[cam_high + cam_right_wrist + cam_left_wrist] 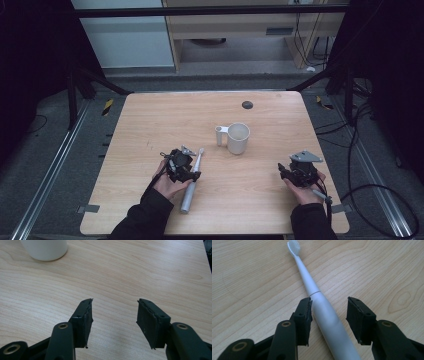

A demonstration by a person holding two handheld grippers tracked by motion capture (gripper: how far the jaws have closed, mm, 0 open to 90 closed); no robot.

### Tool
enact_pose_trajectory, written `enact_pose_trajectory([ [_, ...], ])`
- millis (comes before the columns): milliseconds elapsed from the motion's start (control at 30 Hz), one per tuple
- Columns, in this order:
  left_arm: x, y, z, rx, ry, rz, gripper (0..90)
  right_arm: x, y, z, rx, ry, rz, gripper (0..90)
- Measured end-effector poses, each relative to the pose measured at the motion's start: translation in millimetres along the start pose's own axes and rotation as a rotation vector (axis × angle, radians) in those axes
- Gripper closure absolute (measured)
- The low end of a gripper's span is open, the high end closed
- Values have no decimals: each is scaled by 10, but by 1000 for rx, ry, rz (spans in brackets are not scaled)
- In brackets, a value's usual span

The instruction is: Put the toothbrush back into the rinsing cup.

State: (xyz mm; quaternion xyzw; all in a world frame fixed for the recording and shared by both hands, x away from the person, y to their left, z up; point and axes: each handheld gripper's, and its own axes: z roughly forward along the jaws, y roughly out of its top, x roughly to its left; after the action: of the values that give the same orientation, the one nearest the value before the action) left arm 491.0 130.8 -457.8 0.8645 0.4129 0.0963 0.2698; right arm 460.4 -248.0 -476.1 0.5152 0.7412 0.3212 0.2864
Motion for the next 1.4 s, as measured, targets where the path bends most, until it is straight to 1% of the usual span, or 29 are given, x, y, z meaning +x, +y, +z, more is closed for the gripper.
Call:
enact_pose_trajectory([
  [167,-3,-12,43,27,2,3,551,6,0,12,5,0,-14,459],
  [500,23,-5,120,60,1,-10,568,19,1,21,13,1,-13,459],
  [667,24,1,138,62,-6,-19,586,26,4,28,13,3,-15,460],
  [833,20,3,158,76,-7,-12,605,28,6,33,15,4,-20,462],
  [1067,21,0,184,84,-5,-1,654,29,5,34,16,6,-15,464],
  [1267,25,8,191,95,-14,3,658,20,2,36,19,3,-17,464],
  [1400,31,19,193,104,-20,19,661,17,3,38,19,2,-16,464],
])
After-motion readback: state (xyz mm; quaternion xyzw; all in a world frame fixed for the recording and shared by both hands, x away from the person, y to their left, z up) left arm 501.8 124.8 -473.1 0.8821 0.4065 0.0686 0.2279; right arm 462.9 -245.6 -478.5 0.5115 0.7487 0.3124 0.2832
